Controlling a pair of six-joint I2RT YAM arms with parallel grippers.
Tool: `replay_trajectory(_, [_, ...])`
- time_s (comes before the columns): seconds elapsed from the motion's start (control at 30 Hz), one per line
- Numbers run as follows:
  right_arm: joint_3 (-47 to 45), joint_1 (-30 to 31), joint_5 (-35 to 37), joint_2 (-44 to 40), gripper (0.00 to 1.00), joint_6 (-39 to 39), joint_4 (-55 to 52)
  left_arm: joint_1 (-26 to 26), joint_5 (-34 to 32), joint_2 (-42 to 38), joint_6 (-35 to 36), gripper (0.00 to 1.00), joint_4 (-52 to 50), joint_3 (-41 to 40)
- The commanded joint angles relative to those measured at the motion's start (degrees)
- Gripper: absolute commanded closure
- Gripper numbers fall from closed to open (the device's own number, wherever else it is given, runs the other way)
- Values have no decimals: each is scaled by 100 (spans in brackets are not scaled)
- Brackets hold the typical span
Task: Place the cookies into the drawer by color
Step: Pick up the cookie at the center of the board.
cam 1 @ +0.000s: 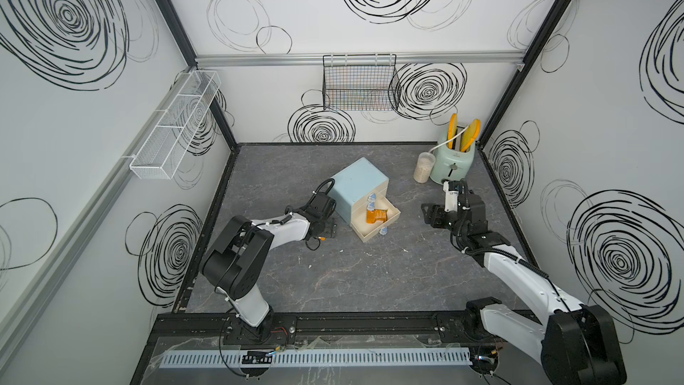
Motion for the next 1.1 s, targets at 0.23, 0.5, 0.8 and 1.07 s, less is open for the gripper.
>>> replay_trajectory(0.23, [-57, -113, -147, -125, 28, 46, -40, -1, -248, 69, 0, 42, -17, -54])
replay_trajectory(0.5, [-31, -137, -167, -132, 28, 38, -67, 16, -605, -430, -236, 57, 73, -343])
replay_trajectory(0.8, [-9, -157, -141, -194, 28, -13, -119, -194, -1040, -1486, -395, 63, -165, -525])
replay_trajectory(1.07, [-5, -175, -211, -211, 28, -15, -123, -753, -626, -2280, -344, 63, -740, -167])
